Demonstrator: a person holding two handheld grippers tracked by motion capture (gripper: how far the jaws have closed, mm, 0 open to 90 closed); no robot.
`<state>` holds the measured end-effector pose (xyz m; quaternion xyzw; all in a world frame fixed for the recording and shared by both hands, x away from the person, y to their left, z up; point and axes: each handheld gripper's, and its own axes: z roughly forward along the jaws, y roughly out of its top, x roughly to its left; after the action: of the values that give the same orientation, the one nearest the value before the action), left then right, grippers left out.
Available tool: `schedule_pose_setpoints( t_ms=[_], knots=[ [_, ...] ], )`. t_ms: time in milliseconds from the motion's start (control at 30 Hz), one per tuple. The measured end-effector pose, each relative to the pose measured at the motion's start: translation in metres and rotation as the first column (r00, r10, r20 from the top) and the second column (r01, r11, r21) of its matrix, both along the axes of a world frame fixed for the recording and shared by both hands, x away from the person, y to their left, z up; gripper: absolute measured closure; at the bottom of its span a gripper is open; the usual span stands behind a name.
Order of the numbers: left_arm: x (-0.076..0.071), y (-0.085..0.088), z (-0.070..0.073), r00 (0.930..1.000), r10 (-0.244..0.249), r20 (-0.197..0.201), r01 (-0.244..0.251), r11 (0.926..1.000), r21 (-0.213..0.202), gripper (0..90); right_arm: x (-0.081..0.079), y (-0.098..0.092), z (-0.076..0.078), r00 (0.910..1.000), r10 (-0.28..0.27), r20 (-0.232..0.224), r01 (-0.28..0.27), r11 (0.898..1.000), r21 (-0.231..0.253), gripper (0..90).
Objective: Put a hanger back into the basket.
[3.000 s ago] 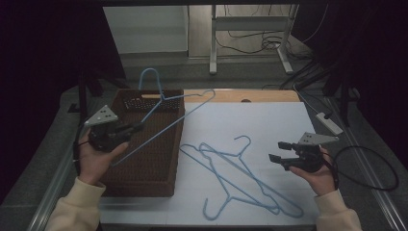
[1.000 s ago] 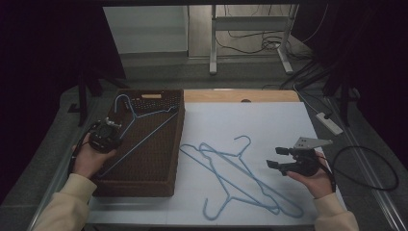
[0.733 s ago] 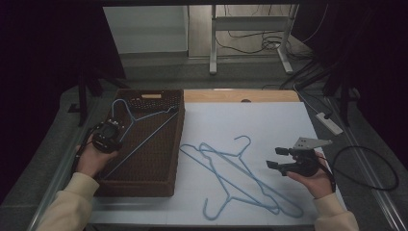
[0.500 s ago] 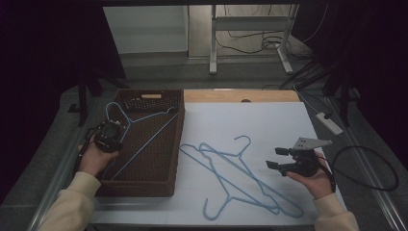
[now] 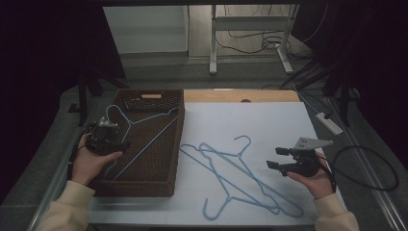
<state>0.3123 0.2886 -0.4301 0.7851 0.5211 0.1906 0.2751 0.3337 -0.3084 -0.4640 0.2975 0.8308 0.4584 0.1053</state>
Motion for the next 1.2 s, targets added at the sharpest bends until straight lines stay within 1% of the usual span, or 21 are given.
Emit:
schedule_pose_setpoints(
  t_ms=[33, 100, 233, 267, 300, 333, 367, 400, 500, 533, 600, 733, 800, 833, 867, 933, 1033, 1200],
  knots=[
    [-0.005, -0.001, 0.003, 0.9995, -0.016, 0.026, 0.017, 0.9994, -0.031, 36.5, 0.0, 0.0, 0.0, 1.0, -0.001, 0.0, 0.001, 1.0, 0.001, 31.2],
    [-0.012, -0.004, 0.007, 0.9974, -0.034, 0.064, 0.038, 0.9972, -0.065, 36.3, 0.0, 0.0, 0.0, 1.0, -0.003, 0.002, 0.003, 1.0, -0.001, 31.2],
    [-0.026, -0.015, 0.012, 0.9862, -0.085, 0.142, 0.101, 0.9886, -0.112, 36.0, -0.001, -0.001, 0.001, 0.9999, -0.007, 0.01, 0.007, 1.0, -0.01, 31.2],
    [-0.03, -0.018, 0.013, 0.9818, -0.104, 0.159, 0.123, 0.9851, -0.12, 35.9, -0.001, 0.0, 0.001, 0.9999, -0.007, 0.011, 0.007, 1.0, -0.013, 31.2],
    [-0.032, -0.02, 0.014, 0.9789, -0.113, 0.17, 0.135, 0.9831, -0.124, 35.8, -0.002, 0.0, 0.001, 0.9999, -0.008, 0.015, 0.009, 1.0, -0.019, 31.1],
    [-0.034, -0.022, 0.014, 0.9752, -0.121, 0.185, 0.148, 0.9793, -0.138, 35.8, -0.002, 0.0, 0.001, 0.9998, -0.008, 0.016, 0.008, 1.0, -0.019, 31.2],
    [-0.036, -0.024, 0.014, 0.9728, -0.129, 0.193, 0.159, 0.9757, -0.151, 35.7, -0.003, 0.001, 0.001, 0.9998, -0.006, 0.019, 0.007, 1.0, -0.024, 31.2],
    [-0.038, -0.026, 0.014, 0.9694, -0.139, 0.202, 0.174, 0.9704, -0.167, 35.7, -0.003, 0.001, 0.001, 0.9998, -0.006, 0.019, 0.007, 1.0, -0.024, 31.1],
    [-0.044, -0.034, 0.012, 0.96, -0.177, 0.216, 0.22, 0.956, -0.194, 35.4, -0.004, 0.003, 0.001, 0.9997, -0.006, 0.024, 0.007, 0.999, -0.042, 30.7],
    [-0.045, -0.036, 0.012, 0.9585, -0.181, 0.22, 0.226, 0.9541, -0.197, 35.3, -0.004, 0.004, 0.001, 0.9997, -0.006, 0.024, 0.007, 0.999, -0.048, 30.7],
    [-0.048, -0.039, 0.011, 0.9546, -0.192, 0.228, 0.241, 0.9476, -0.21, 35.3, -0.004, 0.005, 0.0, 0.9997, -0.007, 0.024, 0.008, 0.999, -0.053, 30.6],
    [-0.054, -0.047, 0.006, 0.9437, -0.216, 0.251, 0.276, 0.9317, -0.237, 35.3, -0.005, 0.007, -0.001, 0.9997, -0.003, 0.023, 0.004, 0.998, -0.07, 30.4],
    [-0.055, -0.05, 0.004, 0.9415, -0.224, 0.252, 0.286, 0.9257, -0.247, 35.2, -0.006, 0.008, -0.001, 0.9997, 0.0, 0.025, 0.002, 0.997, -0.079, 30.3],
    [-0.055, -0.05, 0.004, 0.9415, -0.224, 0.252, 0.286, 0.9257, -0.247, 35.2, -0.006, 0.008, -0.001, 0.9997, 0.0, 0.025, 0.002, 0.997, -0.079, 30.3],
    [-0.055, -0.053, 0.002, 0.9405, -0.229, 0.252, 0.291, 0.9236, -0.249, 35.2, -0.006, 0.009, -0.001, 0.9997, 0.002, 0.026, 0.0, 0.997, -0.082, 30.3],
    [-0.055, -0.056, 0.0, 0.9387, -0.236, 0.252, 0.297, 0.9234, -0.243, 35.2, -0.007, 0.009, -0.001, 0.9997, 0.005, 0.026, -0.003, 0.997, -0.081, 30.2],
    [-0.056, -0.059, -0.001, 0.9367, -0.238, 0.257, 0.302, 0.9193, -0.252, 35.2, -0.007, 0.009, -0.002, 0.9997, 0.004, 0.024, -0.002, 0.997, -0.081, 30.3],
    [-0.057, -0.062, -0.004, 0.9348, -0.244, 0.258, 0.308, 0.919, -0.246, 35.2, -0.01, 0.011, -0.002, 0.9996, 0.009, 0.029, -0.006, 0.996, -0.091, 30.3]
  ],
)
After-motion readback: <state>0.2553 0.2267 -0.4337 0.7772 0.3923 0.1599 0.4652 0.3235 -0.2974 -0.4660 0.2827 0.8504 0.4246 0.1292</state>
